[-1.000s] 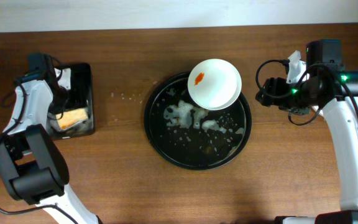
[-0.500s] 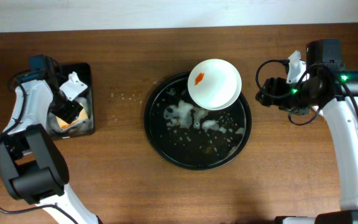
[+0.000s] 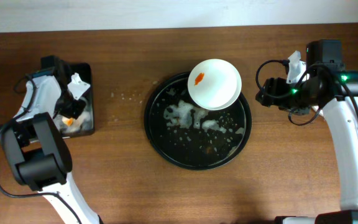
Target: Clean dirty plates on tray and stack at the side
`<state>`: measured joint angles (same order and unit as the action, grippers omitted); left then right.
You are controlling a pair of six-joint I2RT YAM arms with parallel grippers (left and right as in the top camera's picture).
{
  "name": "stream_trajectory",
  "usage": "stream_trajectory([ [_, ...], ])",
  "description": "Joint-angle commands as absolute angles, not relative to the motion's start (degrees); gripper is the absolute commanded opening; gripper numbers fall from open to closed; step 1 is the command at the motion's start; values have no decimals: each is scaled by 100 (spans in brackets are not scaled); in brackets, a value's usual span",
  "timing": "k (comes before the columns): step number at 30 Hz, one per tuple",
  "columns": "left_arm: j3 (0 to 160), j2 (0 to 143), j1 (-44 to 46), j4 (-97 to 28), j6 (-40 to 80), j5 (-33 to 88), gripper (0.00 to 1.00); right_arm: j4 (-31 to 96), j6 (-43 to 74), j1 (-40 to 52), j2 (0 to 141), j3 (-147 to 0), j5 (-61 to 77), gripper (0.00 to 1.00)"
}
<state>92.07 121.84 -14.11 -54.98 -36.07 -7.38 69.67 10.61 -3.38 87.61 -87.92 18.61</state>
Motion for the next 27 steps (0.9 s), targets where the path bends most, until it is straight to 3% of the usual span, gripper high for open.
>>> stream_trajectory([
  [1, 9802, 12147, -1339, -5876, -1352, -707, 0, 6965, 1098, -338, 8792, -8803, 1796, 69],
  [2, 9854, 12147, -1339, -5948, -1037, -668, 0, 6967, 1098, -338, 8792, -8803, 1796, 69],
  [4, 9867, 12147, -1350, -6012, -399, -569, 22, 6971, 1098, -338, 8792, -8803, 1796, 69],
  [11, 9365, 12171, -1441, -5395, 410, -519, 60, 6989, 1098, -338, 8792, -8803, 1796, 69],
  [16, 8886, 12182, -1444, -4873, 405, -539, 63, 6989, 1100, -338, 8792, -8803, 1796, 69],
  [17, 8753, 12182, -1441, -4681, 405, -530, 62, 6991, 1100, -338, 8792, -8803, 1796, 69],
  [18, 8613, 12182, -1441, -4543, 405, -504, 55, 6993, 1100, -338, 8792, -8803, 1796, 69],
  [21, 8414, 12182, -1439, -4379, 362, -384, 8, 6989, 1100, -338, 8792, -8803, 1796, 69],
  [22, 8403, 12182, -1437, -4394, 362, -386, 0, 6989, 1100, -338, 8792, -8803, 1796, 69],
  [27, 8438, 12046, -1441, -4501, 366, -381, 0, 6989, 1031, -338, 8792, -8803, 1782, 69],
])
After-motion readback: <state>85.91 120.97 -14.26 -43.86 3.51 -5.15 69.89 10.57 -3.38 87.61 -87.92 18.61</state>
